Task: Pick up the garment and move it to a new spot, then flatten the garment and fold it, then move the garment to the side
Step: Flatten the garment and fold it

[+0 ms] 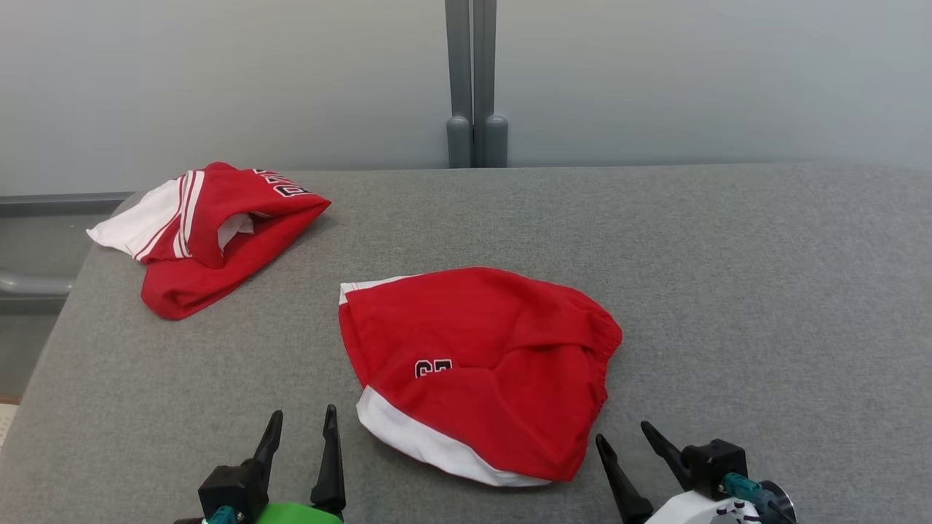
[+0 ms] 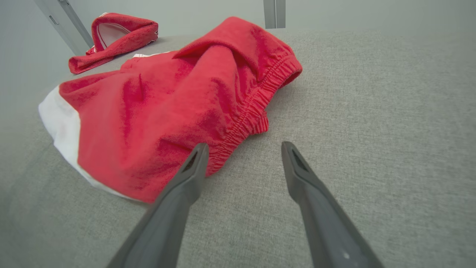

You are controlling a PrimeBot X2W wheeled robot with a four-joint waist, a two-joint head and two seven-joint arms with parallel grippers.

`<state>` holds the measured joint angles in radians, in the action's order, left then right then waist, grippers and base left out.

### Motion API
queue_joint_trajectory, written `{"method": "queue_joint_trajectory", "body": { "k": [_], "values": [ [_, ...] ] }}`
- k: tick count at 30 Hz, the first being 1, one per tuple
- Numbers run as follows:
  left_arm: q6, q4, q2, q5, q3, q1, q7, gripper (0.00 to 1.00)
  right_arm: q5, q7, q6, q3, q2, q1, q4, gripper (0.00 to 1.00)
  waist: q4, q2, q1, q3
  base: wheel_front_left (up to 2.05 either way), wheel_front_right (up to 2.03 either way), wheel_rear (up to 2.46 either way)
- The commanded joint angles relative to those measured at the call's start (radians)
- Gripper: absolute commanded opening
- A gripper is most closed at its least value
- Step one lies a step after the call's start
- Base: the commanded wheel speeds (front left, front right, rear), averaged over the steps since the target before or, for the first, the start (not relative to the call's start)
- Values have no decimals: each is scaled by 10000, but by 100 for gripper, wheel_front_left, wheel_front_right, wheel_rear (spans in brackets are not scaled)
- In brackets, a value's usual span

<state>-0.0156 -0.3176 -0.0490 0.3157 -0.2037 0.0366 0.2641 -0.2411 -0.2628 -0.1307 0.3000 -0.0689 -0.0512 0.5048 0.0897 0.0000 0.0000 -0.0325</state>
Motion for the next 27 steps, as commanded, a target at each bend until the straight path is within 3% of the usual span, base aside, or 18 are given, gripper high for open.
{"method": "queue_joint_trajectory", "body": {
  "k": [1,10,19,20,21,22,23,24,27],
  "values": [
    [42,-38,-28,-62,-17,-97,6,100,16,-29,-1,9,53,-93,170,100,102,0,0,72,0,0,0],
    [97,-130,-27,-204,85,-279,6,100,-459,-30,-1,436,170,-764,1180,100,624,0,0,264,0,0,0],
    [150,-79,-27,-216,130,-319,5,100,-2301,-31,-1,1869,172,-1606,2364,100,869,0,0,380,0,0,0],
    [149,-72,-27,-216,135,-321,5,100,-2387,-30,-1,1991,171,-1718,2443,87,867,0,0,391,0,0,0],
    [143,-69,-27,-223,146,-328,5,100,-2485,-31,-1,2130,169,-1840,2539,44,864,0,0,401,0,0,0],
    [134,-70,-27,-232,153,-334,5,100,-2522,-32,-1,2211,170,-1917,2600,32,860,0,0,409,0,0,0],
    [125,-71,-27,-240,154,-344,5,100,-2585,-30,-1,2284,170,-2021,2664,7,854,0,0,415,0,0,0],
    [120,-69,-27,-240,155,-346,5,100,-2623,-32,-1,2317,170,-2077,2679,0,844,0,0,417,0,0,0],
    [80,-35,-27,-232,200,-299,5,100,-2576,-32,-1,2054,168,-2190,2534,0,759,0,0,400,0,0,0]
  ]
}}
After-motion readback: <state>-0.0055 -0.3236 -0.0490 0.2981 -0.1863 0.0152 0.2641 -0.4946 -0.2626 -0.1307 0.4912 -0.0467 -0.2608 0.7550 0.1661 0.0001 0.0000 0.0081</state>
